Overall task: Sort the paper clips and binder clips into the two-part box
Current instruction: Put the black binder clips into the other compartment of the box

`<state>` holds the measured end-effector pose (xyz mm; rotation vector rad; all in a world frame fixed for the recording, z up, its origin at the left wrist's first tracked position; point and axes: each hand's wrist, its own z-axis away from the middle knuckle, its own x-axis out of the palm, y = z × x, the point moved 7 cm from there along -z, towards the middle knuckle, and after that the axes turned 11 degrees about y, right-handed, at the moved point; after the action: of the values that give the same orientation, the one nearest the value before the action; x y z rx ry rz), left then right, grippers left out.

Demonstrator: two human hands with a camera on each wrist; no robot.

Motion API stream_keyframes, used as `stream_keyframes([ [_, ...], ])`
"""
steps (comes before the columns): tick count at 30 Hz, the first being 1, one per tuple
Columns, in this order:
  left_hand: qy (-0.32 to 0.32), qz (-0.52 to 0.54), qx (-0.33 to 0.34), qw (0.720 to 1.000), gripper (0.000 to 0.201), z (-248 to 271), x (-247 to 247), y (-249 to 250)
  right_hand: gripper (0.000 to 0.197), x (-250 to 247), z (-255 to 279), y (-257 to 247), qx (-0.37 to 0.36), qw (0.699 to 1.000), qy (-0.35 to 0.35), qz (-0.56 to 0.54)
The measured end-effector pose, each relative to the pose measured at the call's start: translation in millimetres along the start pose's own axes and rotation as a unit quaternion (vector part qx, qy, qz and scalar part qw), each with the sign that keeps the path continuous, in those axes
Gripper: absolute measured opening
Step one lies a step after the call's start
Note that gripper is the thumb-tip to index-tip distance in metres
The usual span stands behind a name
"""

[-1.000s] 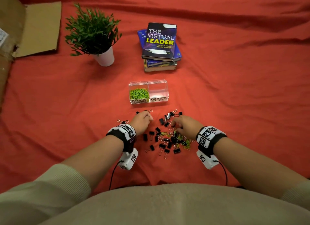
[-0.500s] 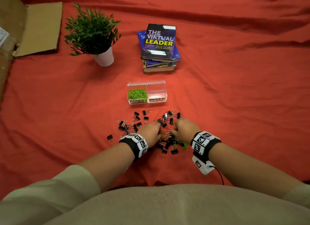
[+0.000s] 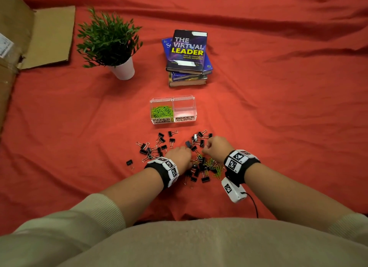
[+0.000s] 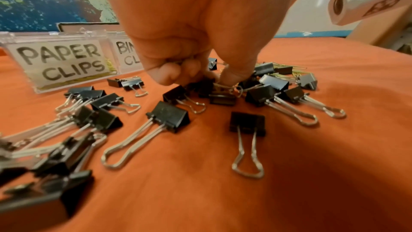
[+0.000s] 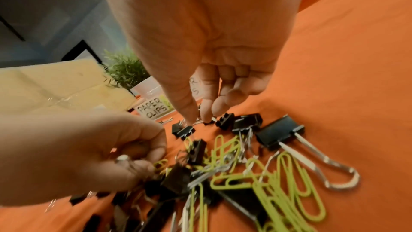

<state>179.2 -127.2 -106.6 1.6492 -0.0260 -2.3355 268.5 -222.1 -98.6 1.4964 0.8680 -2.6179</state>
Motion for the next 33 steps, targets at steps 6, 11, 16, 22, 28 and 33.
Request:
stream_keyframes([
  [6,-0.003,0.125,-0.037,0.991,0.027,3,-4,-13,0.012,23,7,-15,-0.072,0.993,-0.023,0.086],
  [11,0.054,0.242,-0.096,0.964,0.009,9,-21,-39,0.010,15,1,-17,-0.037,0.997,-0.003,-0.061],
  [16,0.061,0.339,-0.134,0.929,0.013,8,-26,-48,0.005,-9,0,-13,0.079,0.934,-0.045,-0.344],
  [22,0.036,0.411,-0.156,0.898,0.029,0,-19,-33,0.021,-28,11,0,0.111,0.910,-0.093,-0.388],
  [28,0.041,0.349,-0.114,0.929,0.012,-10,-13,-4,0.010,-15,23,19,-0.023,0.994,-0.086,-0.061],
  [33,0.033,0.172,0.051,0.983,0.021,-14,-11,23,0.017,3,27,19,-0.081,0.996,-0.039,0.028],
])
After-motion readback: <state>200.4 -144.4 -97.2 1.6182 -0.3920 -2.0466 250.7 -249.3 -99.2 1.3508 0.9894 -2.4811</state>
